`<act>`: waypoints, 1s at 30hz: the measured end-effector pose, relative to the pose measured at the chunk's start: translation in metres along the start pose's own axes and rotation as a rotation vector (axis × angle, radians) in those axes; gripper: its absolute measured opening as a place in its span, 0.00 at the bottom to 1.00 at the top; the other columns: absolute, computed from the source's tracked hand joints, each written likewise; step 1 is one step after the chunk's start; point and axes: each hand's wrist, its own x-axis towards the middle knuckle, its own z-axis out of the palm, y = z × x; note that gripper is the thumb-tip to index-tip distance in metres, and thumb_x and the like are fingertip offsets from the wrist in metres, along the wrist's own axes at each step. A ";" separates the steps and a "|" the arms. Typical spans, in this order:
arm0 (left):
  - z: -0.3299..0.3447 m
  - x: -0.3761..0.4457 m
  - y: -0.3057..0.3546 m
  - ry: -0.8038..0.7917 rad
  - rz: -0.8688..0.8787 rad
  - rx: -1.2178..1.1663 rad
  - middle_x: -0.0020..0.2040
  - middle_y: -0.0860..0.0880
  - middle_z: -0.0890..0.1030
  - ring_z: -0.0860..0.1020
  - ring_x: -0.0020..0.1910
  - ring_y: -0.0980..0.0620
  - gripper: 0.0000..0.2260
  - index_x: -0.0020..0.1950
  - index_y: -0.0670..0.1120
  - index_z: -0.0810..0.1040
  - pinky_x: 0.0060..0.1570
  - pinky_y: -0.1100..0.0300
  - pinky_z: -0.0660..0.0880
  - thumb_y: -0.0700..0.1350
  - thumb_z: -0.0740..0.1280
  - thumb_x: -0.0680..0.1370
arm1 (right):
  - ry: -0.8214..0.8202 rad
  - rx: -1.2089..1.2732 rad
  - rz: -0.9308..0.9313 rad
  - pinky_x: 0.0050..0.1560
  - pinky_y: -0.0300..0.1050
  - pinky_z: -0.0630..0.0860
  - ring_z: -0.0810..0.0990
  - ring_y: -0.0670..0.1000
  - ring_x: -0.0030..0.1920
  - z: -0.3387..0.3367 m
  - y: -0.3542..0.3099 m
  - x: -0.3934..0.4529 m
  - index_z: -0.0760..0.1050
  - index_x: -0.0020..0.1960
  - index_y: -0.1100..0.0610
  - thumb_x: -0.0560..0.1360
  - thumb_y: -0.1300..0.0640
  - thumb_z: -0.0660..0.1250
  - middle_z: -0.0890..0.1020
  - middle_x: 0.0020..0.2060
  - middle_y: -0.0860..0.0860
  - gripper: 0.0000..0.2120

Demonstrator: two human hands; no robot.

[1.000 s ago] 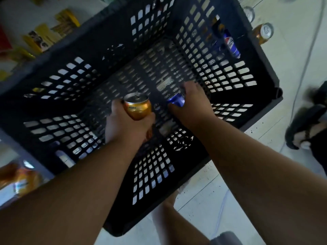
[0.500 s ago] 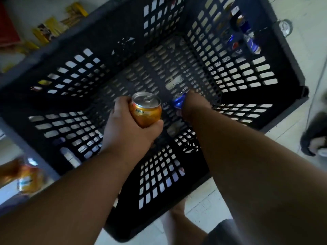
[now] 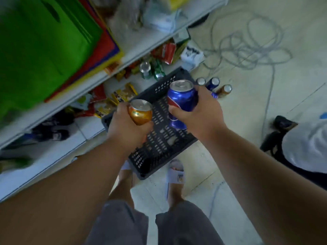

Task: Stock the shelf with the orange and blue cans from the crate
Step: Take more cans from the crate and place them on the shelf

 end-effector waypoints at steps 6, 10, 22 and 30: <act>-0.072 -0.106 0.096 0.078 0.129 -0.080 0.45 0.59 0.74 0.73 0.38 0.64 0.26 0.58 0.54 0.66 0.31 0.66 0.68 0.51 0.78 0.69 | 0.137 0.147 -0.189 0.44 0.23 0.69 0.78 0.38 0.48 -0.123 -0.110 -0.085 0.69 0.59 0.44 0.65 0.47 0.77 0.79 0.52 0.40 0.26; -0.119 -0.144 0.136 0.114 0.216 -0.105 0.46 0.61 0.76 0.76 0.43 0.60 0.26 0.57 0.56 0.68 0.43 0.59 0.70 0.52 0.79 0.66 | 0.236 0.227 -0.301 0.38 0.23 0.67 0.77 0.34 0.42 -0.173 -0.166 -0.116 0.68 0.55 0.43 0.64 0.45 0.73 0.78 0.44 0.39 0.22; -0.243 -0.099 0.236 0.214 0.426 -0.143 0.54 0.55 0.78 0.78 0.48 0.57 0.26 0.56 0.60 0.72 0.53 0.51 0.78 0.60 0.78 0.62 | 0.381 0.406 -0.472 0.41 0.32 0.74 0.79 0.39 0.46 -0.203 -0.321 -0.056 0.67 0.62 0.42 0.65 0.50 0.70 0.79 0.52 0.43 0.27; -0.265 -0.042 0.323 0.360 0.571 -0.093 0.53 0.57 0.78 0.77 0.52 0.55 0.28 0.61 0.57 0.74 0.53 0.56 0.77 0.58 0.78 0.63 | 0.349 0.246 -0.555 0.53 0.44 0.76 0.78 0.42 0.52 -0.242 -0.355 0.014 0.64 0.67 0.38 0.69 0.50 0.73 0.76 0.56 0.39 0.30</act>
